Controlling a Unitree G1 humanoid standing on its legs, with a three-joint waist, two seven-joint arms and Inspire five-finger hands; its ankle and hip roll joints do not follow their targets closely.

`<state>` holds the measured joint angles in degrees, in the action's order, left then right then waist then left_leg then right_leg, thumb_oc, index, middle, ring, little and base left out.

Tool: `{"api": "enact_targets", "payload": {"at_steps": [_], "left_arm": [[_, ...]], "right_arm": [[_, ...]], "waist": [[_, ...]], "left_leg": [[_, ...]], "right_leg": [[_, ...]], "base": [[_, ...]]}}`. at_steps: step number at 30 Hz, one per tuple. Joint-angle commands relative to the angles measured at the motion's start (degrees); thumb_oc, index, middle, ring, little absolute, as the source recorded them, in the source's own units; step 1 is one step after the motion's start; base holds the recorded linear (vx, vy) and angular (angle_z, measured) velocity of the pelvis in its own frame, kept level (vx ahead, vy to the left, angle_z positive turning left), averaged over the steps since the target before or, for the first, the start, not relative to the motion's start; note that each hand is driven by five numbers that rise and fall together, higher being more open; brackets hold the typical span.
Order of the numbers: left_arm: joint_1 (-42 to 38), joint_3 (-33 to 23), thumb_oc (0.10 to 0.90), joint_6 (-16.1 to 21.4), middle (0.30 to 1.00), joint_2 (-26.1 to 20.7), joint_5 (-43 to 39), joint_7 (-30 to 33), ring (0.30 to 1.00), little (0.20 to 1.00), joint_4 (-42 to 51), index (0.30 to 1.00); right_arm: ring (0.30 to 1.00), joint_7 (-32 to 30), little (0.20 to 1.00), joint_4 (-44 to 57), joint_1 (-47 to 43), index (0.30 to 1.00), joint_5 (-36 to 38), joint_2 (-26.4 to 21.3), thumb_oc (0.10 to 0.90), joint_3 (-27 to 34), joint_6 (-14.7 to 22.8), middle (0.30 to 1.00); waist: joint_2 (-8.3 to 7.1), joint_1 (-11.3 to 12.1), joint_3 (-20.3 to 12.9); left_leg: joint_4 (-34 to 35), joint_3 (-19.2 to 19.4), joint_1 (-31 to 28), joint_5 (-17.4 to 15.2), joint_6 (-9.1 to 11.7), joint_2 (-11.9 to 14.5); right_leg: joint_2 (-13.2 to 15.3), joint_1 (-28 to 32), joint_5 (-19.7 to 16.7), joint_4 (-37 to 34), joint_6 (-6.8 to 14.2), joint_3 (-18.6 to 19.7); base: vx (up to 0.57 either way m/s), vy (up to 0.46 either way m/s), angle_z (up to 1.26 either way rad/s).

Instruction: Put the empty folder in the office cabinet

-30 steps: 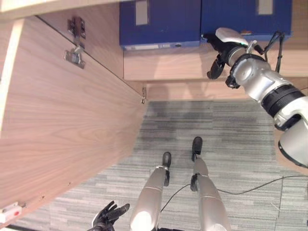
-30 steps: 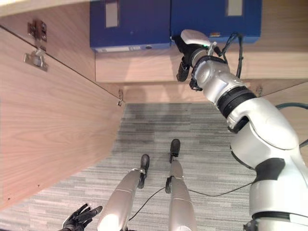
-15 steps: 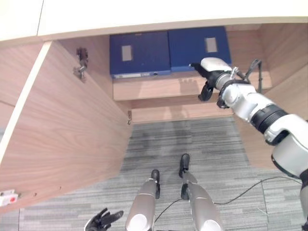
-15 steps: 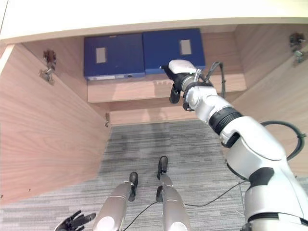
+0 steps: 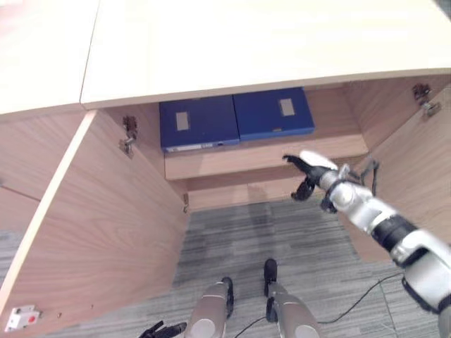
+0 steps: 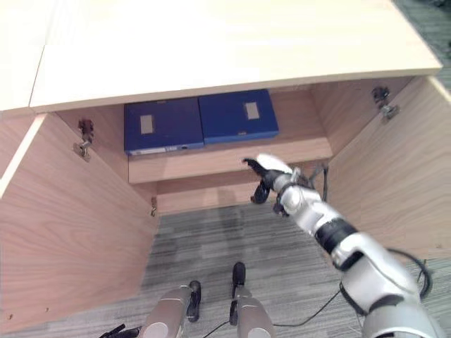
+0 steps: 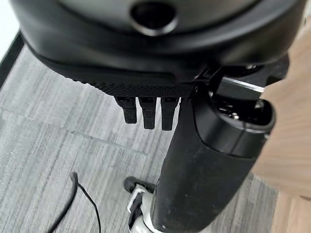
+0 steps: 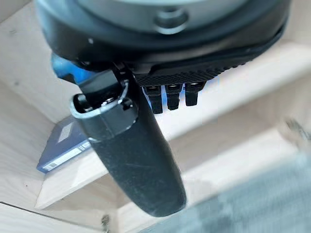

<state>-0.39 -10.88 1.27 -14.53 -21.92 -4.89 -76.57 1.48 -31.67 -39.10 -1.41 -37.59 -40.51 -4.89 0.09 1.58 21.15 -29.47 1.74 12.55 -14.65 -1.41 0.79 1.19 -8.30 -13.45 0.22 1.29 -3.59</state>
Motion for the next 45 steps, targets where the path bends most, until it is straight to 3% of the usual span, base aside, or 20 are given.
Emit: {"api": "enact_targets", "payload": {"at_steps": [1, 4, 6, 9, 11, 12, 13, 15, 19, 24, 34, 36, 37, 38, 39, 40, 45], "left_arm": [[4.42, 2.35, 0.800, -0.23, 0.900, -0.12, 1.57, 0.25, 0.900, 0.900, -2.05, 0.900], [4.46, 1.82, 0.800, -0.20, 0.900, -0.29, 2.43, 0.31, 0.900, 0.900, -3.26, 0.900], [4.45, 2.06, 0.800, -0.24, 0.900, -0.42, 2.58, 0.29, 0.900, 0.900, -3.16, 0.900], [3.25, 2.36, 0.800, -0.49, 0.900, -0.54, 3.97, 0.40, 0.900, 0.900, -1.78, 0.900], [3.18, 2.28, 0.800, -0.46, 0.900, -0.40, 4.59, 0.48, 0.900, 0.900, -1.85, 0.900], [3.11, 2.43, 0.800, -0.26, 0.900, 0.00, 5.65, 0.66, 0.900, 0.900, -2.81, 0.900], [3.11, 2.44, 0.800, -0.25, 0.900, -0.01, 5.65, 0.66, 0.900, 0.900, -2.82, 0.900], [2.57, 2.76, 0.800, -0.27, 0.900, -0.52, 7.55, 1.20, 0.900, 0.900, -5.89, 0.900], [2.16, 2.17, 0.800, -0.66, 0.900, -1.37, 8.41, 2.01, 0.900, 0.900, -8.44, 0.900], [3.13, 0.02, 0.800, -0.86, 0.900, -1.96, 7.23, 2.27, 0.900, 0.900, -6.38, 0.900], [5.73, -4.61, 0.800, -0.61, 0.900, -2.16, 5.71, 3.23, 0.900, 0.900, -8.71, 0.900], [5.67, -5.09, 0.800, -0.71, 0.900, -3.65, 5.28, 3.76, 0.900, 0.900, -9.77, 0.900], [5.54, -6.04, 0.800, -0.55, 0.900, -5.26, 4.69, 4.73, 0.900, 0.900, -9.19, 0.900], [5.58, -6.04, 0.800, -0.57, 0.900, -5.24, 4.69, 4.74, 0.900, 0.900, -9.16, 0.900], [6.15, -8.01, 0.800, 0.29, 0.900, -6.87, 3.91, 6.52, 0.900, 0.900, -6.38, 0.900], [6.19, -8.00, 0.800, 0.28, 0.900, -6.86, 3.91, 6.53, 0.900, 0.900, -6.35, 0.900], [3.53, -10.53, 0.800, 2.01, 0.900, -15.06, 4.60, 12.15, 0.900, 0.900, 10.11, 0.900]], "right_arm": [[0.900, -0.49, 0.900, 5.13, 0.54, 0.900, 4.26, 1.96, 0.800, 9.02, 4.64, 0.900], [0.900, 2.18, 0.900, 11.07, 11.48, 0.900, 5.93, 5.77, 0.800, 15.79, 5.12, 0.900], [0.900, 2.98, 0.900, 12.76, 14.11, 0.900, 6.55, 6.63, 0.800, 16.91, 5.46, 0.900], [0.900, 4.69, 0.900, 14.65, 19.95, 0.900, 7.09, 8.63, 0.800, 18.73, 5.89, 0.900], [0.900, 5.13, 0.900, 14.97, 21.15, 0.900, 7.33, 9.38, 0.800, 19.13, 5.92, 0.900], [0.900, 5.54, 0.900, 15.25, 23.29, 0.900, 7.61, 10.72, 0.800, 19.88, 6.18, 0.900], [0.900, 5.54, 0.900, 15.25, 23.30, 0.900, 7.61, 10.73, 0.800, 19.88, 6.19, 0.900], [0.900, 6.44, 0.900, 16.37, 25.68, 0.900, 7.95, 12.98, 0.800, 19.82, 6.58, 0.900], [0.900, 8.04, 0.900, 16.80, 25.88, 0.900, 8.23, 14.73, 0.800, 17.64, 6.49, 0.900], [0.900, 8.38, 0.900, 15.19, 23.68, 0.900, 6.04, 14.76, 0.800, 13.56, 6.28, 0.900], [0.900, 7.59, 0.900, 15.07, 22.90, 0.900, 4.90, 13.83, 0.800, 13.84, 6.21, 0.900], [0.900, 7.25, 0.900, 15.18, 23.46, 0.900, 5.06, 13.72, 0.800, 14.46, 6.38, 0.900], [0.900, 6.74, 0.900, 15.02, 24.73, 0.900, 4.30, 12.83, 0.800, 16.12, 6.81, 0.900], [0.900, 6.74, 0.900, 15.03, 24.76, 0.900, 4.29, 12.83, 0.800, 16.11, 6.80, 0.900], [0.900, 6.48, 0.900, 15.16, 27.49, 0.900, 4.03, 11.34, 0.800, 18.77, 7.00, 0.900], [0.900, 6.49, 0.900, 15.19, 27.53, 0.900, 4.03, 11.33, 0.800, 18.78, 6.99, 0.900], [0.900, 6.35, 0.900, 14.88, 34.68, 0.900, 2.97, 8.06, 0.800, 26.35, 6.54, 0.900]], "waist": [[1.14, 1.15, -4.54], [1.08, 0.68, -7.01], [1.22, 0.51, -7.10], [1.17, 1.12, -8.94], [1.15, 1.48, -9.93], [0.94, 1.99, -11.58], [0.92, 1.97, -11.59], [-0.19, 2.34, -13.84], [-1.09, 2.95, -15.16], [-2.85, 5.44, -15.93], [-5.06, 7.81, -17.17], [-5.70, 8.05, -17.22], [-5.88, 7.36, -17.78], [-5.83, 7.32, -17.71], [-5.48, 6.80, -17.92], [-5.44, 6.76, -17.86], [-4.72, 5.65, -15.21]], "left_leg": [[26.38, -1.30, -18.44, 16.00, 4.26, -1.32], [28.68, -1.20, -19.93, 16.27, 3.98, -1.32], [29.22, -1.55, -20.06, 16.44, 3.89, -1.21], [30.00, -2.82, -17.76, 16.22, 2.95, -1.20], [30.11, -3.69, -16.75, 15.97, 2.50, -1.38], [30.62, -5.27, -15.47, 15.64, 1.84, -1.91], [30.61, -5.29, -15.46, 15.63, 1.83, -1.92], [32.47, -8.55, -14.63, 15.17, 0.83, -3.21], [33.89, -9.87, -14.29, 15.50, 0.66, -2.86], [32.94, -11.54, -12.58, 15.57, 0.03, -1.76], [31.33, -12.17, -11.84, 15.58, -0.13, 0.37], [30.85, -10.39, -11.54, 15.47, 0.09, 0.99], [33.05, -5.36, -13.35, 15.01, 0.38, 3.16], [33.18, -5.41, -13.54, 15.03, 0.40, 3.20], [34.47, -1.87, -15.02, 14.91, 0.84, 5.07], [34.47, -1.92, -15.11, 14.88, 0.86, 5.09], [34.47, 7.73, -16.93, 15.25, 2.33, 9.42]], "right_leg": [[-0.37, -4.31, 9.14, -5.22, 0.25, -2.47], [-0.38, -3.70, 8.93, -5.22, 0.09, -2.53], [-0.36, -3.26, 8.46, -4.94, -0.04, -1.85], [2.18, -1.20, 8.74, 1.89, -1.17, 3.89], [2.78, -0.61, 8.93, 2.70, -1.34, 5.70], [3.37, 0.57, 8.98, 3.06, -1.57, 8.52], [3.38, 0.57, 9.00, 3.06, -1.57, 8.50], [2.13, 1.24, 9.41, 2.34, -1.98, 13.37], [0.94, 1.66, 9.73, 0.67, -1.56, 13.48], [-0.67, 4.05, 10.11, -0.77, -1.20, 13.53], [-1.45, 6.41, 10.09, -1.56, -0.90, 11.90], [-1.27, 6.80, 10.13, -1.66, -0.81, 10.74], [-0.63, 7.68, 10.51, -1.79, -0.62, 7.89], [-0.67, 7.83, 10.54, -1.81, -0.64, 7.83], [0.01, 9.04, 10.75, -2.39, -0.41, 4.91], [0.00, 9.17, 10.76, -2.43, -0.43, 4.85], [2.67, 12.06, 10.30, -2.81, 0.07, -3.24]], "base": [[-0.06, 0.043, -0.26], [-0.05, 0.038, -0.25], [-0.06, 0.005, -0.08], [-0.07, -0.030, 0.22], [-0.03, -0.037, 0.55], [0.01, -0.027, 0.64], [0.05, -0.080, 0.78], [0.06, -0.085, 0.70], [0.09, -0.154, 0.73], [0.08, -0.175, 0.32], [0.10, -0.159, 0.24], [0.10, -0.110, 0.31], [0.08, -0.041, 0.64], [0.13, -0.056, 1.17], [0.05, -0.017, 1.13], [0.06, -0.019, 1.16], [0.01, 0.013, 1.11]]}}
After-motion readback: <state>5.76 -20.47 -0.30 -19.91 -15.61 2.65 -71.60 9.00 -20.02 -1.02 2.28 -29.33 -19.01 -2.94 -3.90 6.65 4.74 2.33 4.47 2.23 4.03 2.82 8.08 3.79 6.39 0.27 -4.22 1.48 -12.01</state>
